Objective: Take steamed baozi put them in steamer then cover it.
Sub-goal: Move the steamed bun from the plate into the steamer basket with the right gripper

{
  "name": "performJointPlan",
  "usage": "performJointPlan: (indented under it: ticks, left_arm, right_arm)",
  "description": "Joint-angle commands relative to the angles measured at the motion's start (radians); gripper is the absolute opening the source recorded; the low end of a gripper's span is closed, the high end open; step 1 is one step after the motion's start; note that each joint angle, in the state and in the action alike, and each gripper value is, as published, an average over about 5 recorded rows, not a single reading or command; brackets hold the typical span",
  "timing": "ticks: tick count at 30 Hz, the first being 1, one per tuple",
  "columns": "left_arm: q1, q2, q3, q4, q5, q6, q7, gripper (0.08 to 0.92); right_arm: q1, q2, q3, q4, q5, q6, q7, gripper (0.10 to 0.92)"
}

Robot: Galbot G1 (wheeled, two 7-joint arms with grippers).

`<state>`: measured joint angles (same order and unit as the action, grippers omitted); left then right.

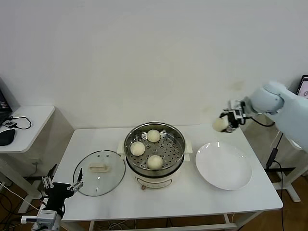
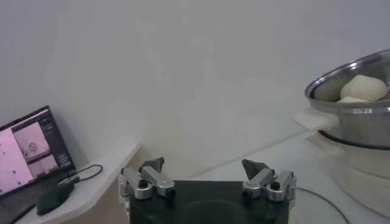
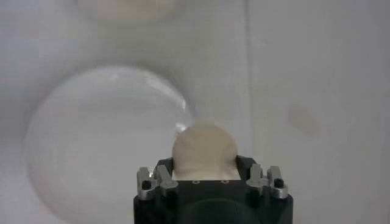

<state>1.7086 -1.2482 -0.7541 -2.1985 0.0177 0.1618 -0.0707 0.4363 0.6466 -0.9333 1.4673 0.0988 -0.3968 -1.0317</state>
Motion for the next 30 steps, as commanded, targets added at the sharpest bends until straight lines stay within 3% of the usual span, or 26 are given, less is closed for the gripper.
performJointPlan:
  ticks: [1,9,30]
  left_arm:
    - [-0.002,-0.001,0.000,0.002,-0.001,0.001,0.000,0.823]
    - [-0.003,-0.011,-0.004,-0.007,0.000,0.002,0.000,0.823]
    - [-0.008,-0.016,-0.016,-0.004,-0.002,0.006,0.002,0.823]
  right_arm:
    - [0.254,0.193,-0.229,0.150,0.290,-0.159,0.081,0.645]
    - [0.156,0.275,-0.275,0.135,0.355,-0.231,0.134,0.645]
    - [-0.089,0.378,-0.195,-0.121,0.219,-0.267,0.161,0.645]
